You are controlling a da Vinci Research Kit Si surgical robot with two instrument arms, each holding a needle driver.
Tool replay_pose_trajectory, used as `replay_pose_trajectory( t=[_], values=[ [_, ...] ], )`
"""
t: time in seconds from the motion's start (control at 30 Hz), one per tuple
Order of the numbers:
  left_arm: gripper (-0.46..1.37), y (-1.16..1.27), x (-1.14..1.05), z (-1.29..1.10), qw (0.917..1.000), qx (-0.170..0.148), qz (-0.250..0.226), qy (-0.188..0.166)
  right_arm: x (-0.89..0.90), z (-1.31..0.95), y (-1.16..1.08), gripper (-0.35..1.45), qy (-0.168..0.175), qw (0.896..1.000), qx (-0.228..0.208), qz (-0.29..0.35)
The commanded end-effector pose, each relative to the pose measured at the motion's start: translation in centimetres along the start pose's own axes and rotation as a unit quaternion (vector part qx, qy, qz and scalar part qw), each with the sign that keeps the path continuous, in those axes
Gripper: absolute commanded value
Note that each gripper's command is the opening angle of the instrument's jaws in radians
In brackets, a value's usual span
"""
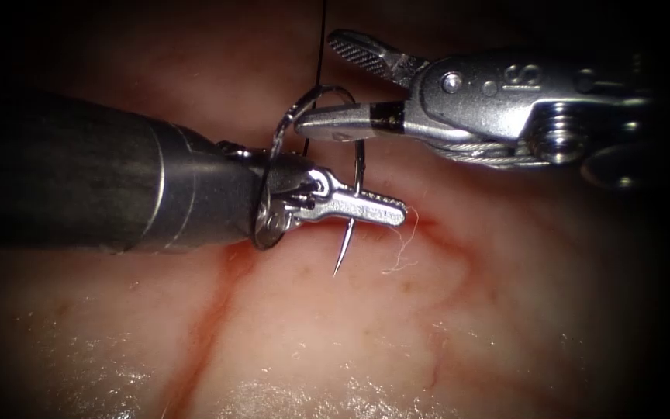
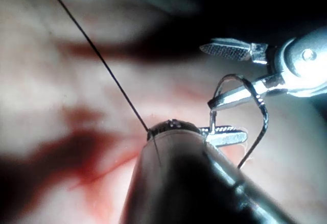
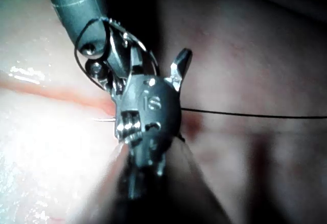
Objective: Wound Closure
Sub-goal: Pass the needle back to the right tool, gripping it straight on
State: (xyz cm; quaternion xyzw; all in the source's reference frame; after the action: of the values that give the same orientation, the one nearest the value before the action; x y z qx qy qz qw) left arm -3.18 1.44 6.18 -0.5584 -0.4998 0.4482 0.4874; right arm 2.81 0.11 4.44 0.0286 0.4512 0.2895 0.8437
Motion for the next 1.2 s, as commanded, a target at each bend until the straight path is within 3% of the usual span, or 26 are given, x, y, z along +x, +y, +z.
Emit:
replay_pose_trajectory(
  t=[0.03, 0.33, 0.73, 0.77, 0.83, 0.87, 0.9, 0.97, 1.2],
  values=[
    [-0.35, 0.01, 0.01, 0.0, 1.0, -0.002, 0.002, 0.002, -0.02, 0.01, -0.01, 0.94, -0.003, 1.0, 0.002, -0.002],
    [-0.35, 0.05, 0.04, 0.01, 1.0, -0.001, 0.004, 0.003, -0.11, 0.04, -0.04, 0.89, -0.015, 1.0, 0.006, -0.008],
    [-0.35, 0.07, 0.02, 0.02, 1.0, 0.0, 0.004, 0.005, -0.07, 0.0, 0.0, 0.78, -0.015, 1.0, 0.007, -0.005],
    [-0.35, 0.07, 0.02, 0.02, 1.0, 0.0, 0.004, 0.005, -0.07, -0.01, 0.01, 0.73, -0.013, 1.0, 0.007, -0.005],
    [-0.35, 0.07, 0.02, 0.02, 1.0, 0.0, 0.004, 0.004, -0.08, -0.04, 0.01, 0.27, -0.012, 1.0, 0.008, -0.006],
    [-0.35, 0.07, 0.02, 0.02, 1.0, 0.0, 0.003, 0.004, -0.09, -0.05, 0.02, 0.18, -0.012, 1.0, 0.009, -0.006],
    [-0.35, 0.07, 0.02, 0.02, 1.0, 0.0, 0.003, 0.004, -0.1, -0.07, 0.02, -0.23, -0.011, 1.0, 0.01, -0.006],
    [-0.35, 0.07, 0.02, 0.02, 1.0, 0.0, 0.003, 0.004, -0.11, -0.1, 0.03, -0.35, -0.011, 1.0, 0.011, -0.007],
    [-0.32, 0.08, 0.01, 0.02, 1.0, -0.003, 0.004, 0.001, -0.12, -0.17, 0.05, -0.35, -0.015, 1.0, 0.006, -0.007]
  ],
)
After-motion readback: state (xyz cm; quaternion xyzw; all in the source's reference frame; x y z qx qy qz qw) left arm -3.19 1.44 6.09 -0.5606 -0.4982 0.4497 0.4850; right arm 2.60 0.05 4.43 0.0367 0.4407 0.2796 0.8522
